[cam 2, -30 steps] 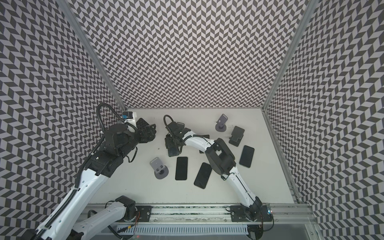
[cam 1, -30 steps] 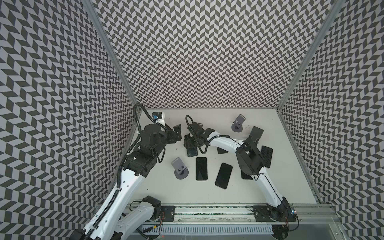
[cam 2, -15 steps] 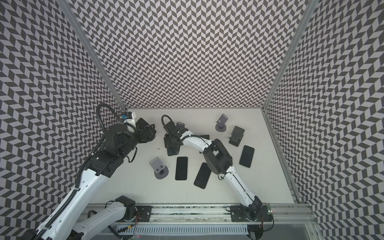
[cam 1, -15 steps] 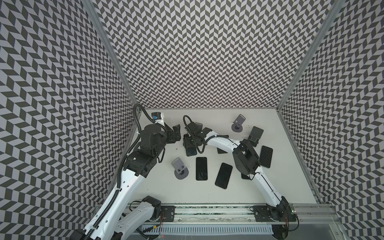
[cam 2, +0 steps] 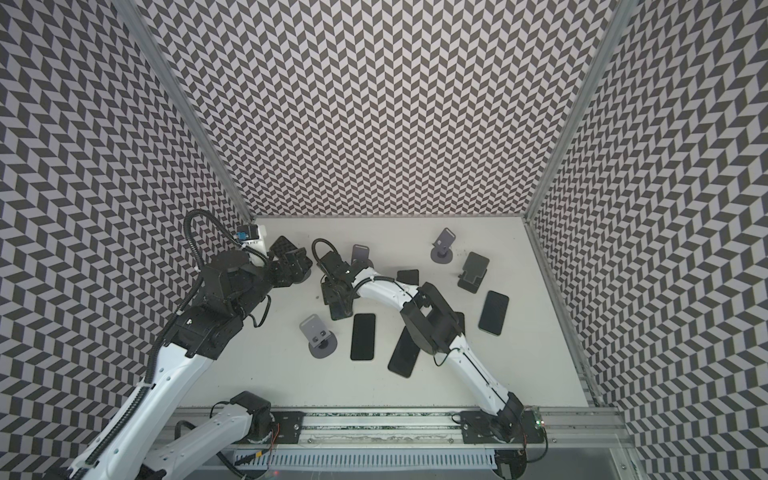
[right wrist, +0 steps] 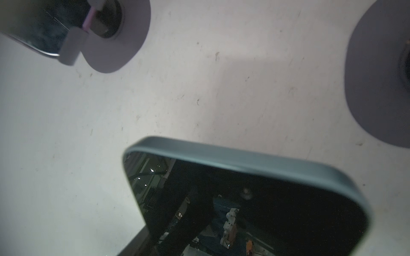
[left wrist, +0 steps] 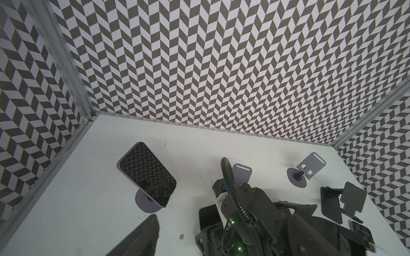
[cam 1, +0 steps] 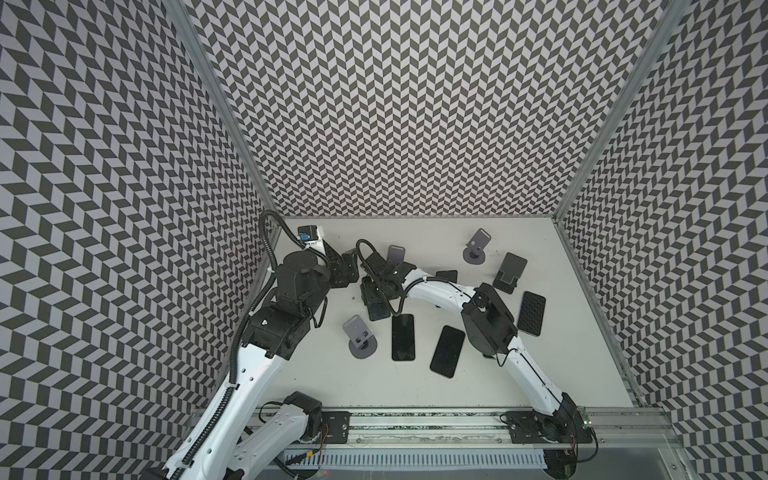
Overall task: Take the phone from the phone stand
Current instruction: 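Lower the held teal-edged phone toward the table with the right gripper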
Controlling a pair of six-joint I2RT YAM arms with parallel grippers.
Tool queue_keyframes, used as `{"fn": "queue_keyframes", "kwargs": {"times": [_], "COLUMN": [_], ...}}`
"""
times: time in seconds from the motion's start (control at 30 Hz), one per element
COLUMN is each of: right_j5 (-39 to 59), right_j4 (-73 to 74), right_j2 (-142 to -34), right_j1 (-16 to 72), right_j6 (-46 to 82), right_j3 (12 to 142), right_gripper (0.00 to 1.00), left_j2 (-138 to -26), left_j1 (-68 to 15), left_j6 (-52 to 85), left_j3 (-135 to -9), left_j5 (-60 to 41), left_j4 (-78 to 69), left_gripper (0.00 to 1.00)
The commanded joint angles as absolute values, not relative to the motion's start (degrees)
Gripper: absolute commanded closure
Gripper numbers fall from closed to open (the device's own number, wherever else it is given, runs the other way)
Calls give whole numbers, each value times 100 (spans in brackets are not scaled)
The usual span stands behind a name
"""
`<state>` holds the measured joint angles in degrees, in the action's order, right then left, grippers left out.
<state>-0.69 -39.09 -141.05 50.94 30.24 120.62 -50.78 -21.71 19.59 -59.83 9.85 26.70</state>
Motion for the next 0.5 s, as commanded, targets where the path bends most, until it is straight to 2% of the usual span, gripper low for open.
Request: {"fn": "queue_keyframes", "kwargs": {"times": [0.0,0.13,0.47], "right_j5": [-200,-272,-343], "right_j4": [-4055,-4104,-4199], "right_j2": [-14335,-14318,-14246], "right_j1": [5140,5192,5255], "right_j6": [3152,3172,3199], "right_j3": [12138,12156,12182], "right_gripper": [39,33,24], "left_j2": [-4955,-4918,-4837], "left_j1": [-2130,-2125,-2127], "left_j6": [1991,1952,1874], "left_j3": [-5917,-5928,-5932], "left_j5": [1090,1107,1147], "left_j4": [2716,2751,2795], "left_gripper": [9,8,8]}}
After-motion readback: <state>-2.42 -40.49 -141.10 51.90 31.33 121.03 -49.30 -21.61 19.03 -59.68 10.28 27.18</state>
